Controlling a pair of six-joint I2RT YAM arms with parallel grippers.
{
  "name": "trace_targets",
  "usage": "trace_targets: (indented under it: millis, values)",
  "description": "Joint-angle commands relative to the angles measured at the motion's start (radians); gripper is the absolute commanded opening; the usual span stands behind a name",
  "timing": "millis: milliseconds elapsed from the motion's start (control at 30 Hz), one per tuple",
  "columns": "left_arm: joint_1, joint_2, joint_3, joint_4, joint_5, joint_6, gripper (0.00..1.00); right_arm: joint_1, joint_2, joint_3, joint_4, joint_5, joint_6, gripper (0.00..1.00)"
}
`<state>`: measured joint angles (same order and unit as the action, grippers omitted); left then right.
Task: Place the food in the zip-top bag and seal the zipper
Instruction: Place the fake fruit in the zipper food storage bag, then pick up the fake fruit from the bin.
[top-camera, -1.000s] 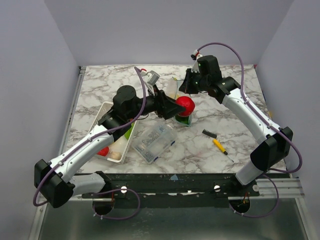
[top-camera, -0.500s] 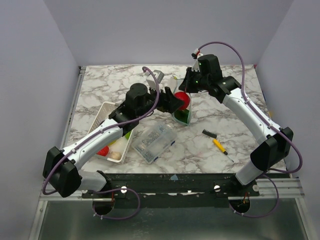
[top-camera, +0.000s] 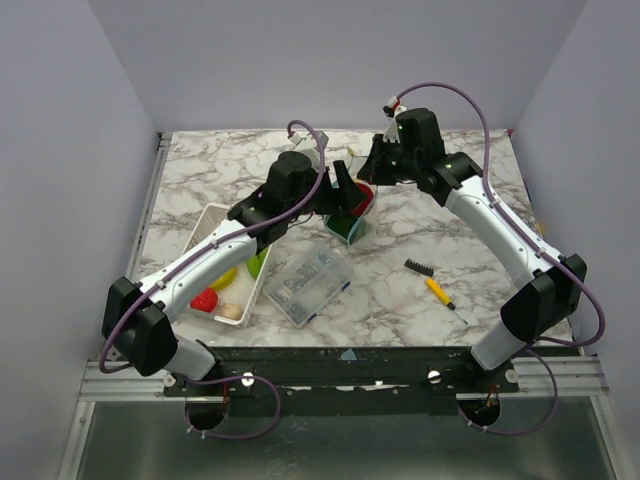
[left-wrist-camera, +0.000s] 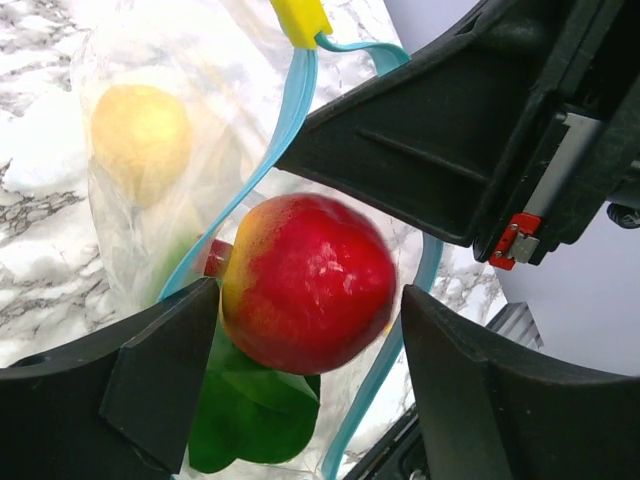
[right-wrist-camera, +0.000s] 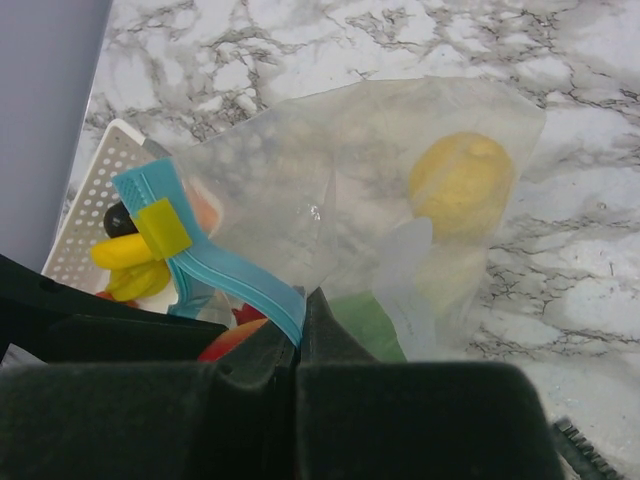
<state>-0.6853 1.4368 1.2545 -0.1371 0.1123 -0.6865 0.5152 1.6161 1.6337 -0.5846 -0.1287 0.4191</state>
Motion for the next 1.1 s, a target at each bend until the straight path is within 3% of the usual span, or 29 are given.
trace_targets:
  millis: [0, 433, 600, 767, 900, 1067]
  values:
    - [0.006, -0.013, 0.029, -0.053, -0.001, -0.039, 0.76, 0.003, -0.025, 0.026, 0.015, -0.014, 0.001, 0.0]
    - [0.042, -0.182, -0.02, -0.068, 0.131, -0.034, 0.81, 0.003, -0.021, 0.021, 0.013, -0.006, -0.011, 0.0]
    - [0.121, -0.3, -0.13, -0.024, 0.245, -0.065, 0.81, 0.003, -0.021, 0.017, 0.012, 0.003, -0.017, 0.0]
    - [0.219, -0.412, -0.24, -0.105, 0.288, -0.033, 0.82, 0.002, -0.018, 0.008, 0.025, 0.015, -0.023, 0.0]
    - [0.275, -0.502, -0.303, -0.268, 0.202, 0.053, 0.82, 0.003, -0.009, -0.003, 0.035, 0.012, -0.029, 0.0]
    - [0.29, -0.585, -0.378, -0.459, -0.09, 0.095, 0.82, 0.003, -0.001, 0.001, 0.023, 0.018, -0.042, 0.0]
